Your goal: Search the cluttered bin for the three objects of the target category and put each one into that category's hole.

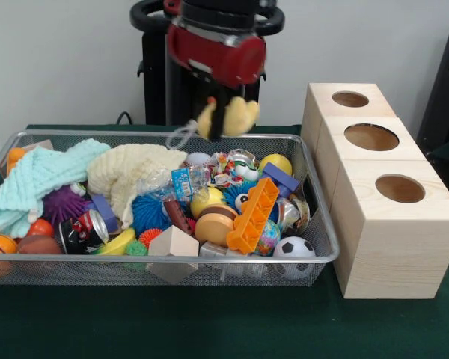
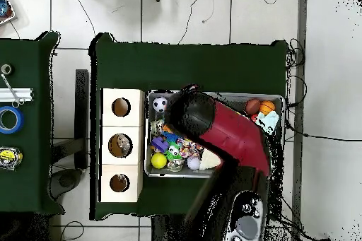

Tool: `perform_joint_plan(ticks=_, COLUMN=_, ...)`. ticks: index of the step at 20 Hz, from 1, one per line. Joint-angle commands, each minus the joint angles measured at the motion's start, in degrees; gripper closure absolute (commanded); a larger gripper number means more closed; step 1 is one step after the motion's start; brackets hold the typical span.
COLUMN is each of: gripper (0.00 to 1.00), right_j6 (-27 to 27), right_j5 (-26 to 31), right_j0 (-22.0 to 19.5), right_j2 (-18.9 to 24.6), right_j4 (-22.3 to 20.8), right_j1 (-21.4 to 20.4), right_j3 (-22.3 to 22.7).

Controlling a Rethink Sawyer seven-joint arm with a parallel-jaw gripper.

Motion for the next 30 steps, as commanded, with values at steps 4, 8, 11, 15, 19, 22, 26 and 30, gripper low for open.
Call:
perform_joint_plan(ticks=4, gripper=1.00, right_j6=32.8, right_j5=16.8, right_j0=6.8, right_j2=-4.3, right_j4=4.8, right_j1=14.0, right_j3=-18.8)
perform_joint_plan(ticks=8, gripper=1.00, right_j6=38.8, right_j5=24.9, right_j0=7.9, right_j2=-6.7, right_j4=5.1, right_j1=17.9, right_j3=-29.9)
perform_joint_plan(ticks=11, gripper=1.00, right_j6=44.4, right_j5=27.2, right_j0=8.9, right_j2=-9.9, right_j4=5.3, right_j1=21.3, right_j3=-34.8)
perform_joint_plan(ticks=15, gripper=1.00, right_j6=47.9, right_j5=34.4, right_j0=9.2, right_j2=-12.7, right_j4=5.0, right_j1=21.3, right_j3=-38.8)
perform_joint_plan(ticks=19, gripper=1.00, right_j6=50.0, right_j5=34.4, right_j0=9.3, right_j2=-11.4, right_j4=6.0, right_j1=21.8, right_j3=-39.8)
perform_joint_plan(ticks=22, gripper=1.00, right_j6=52.1, right_j5=31.9, right_j0=10.1, right_j2=-10.7, right_j4=6.9, right_j1=22.6, right_j3=-40.1)
perform_joint_plan(ticks=26, gripper=1.00, right_j6=52.2, right_j5=28.9, right_j0=11.7, right_j2=-9.3, right_j4=7.2, right_j1=22.1, right_j3=-37.1)
perform_joint_plan(ticks=30, gripper=1.00, right_j6=54.9, right_j5=25.3, right_j0=14.6, right_j2=-9.0, right_j4=7.5, right_j1=23.1, right_j3=-34.4)
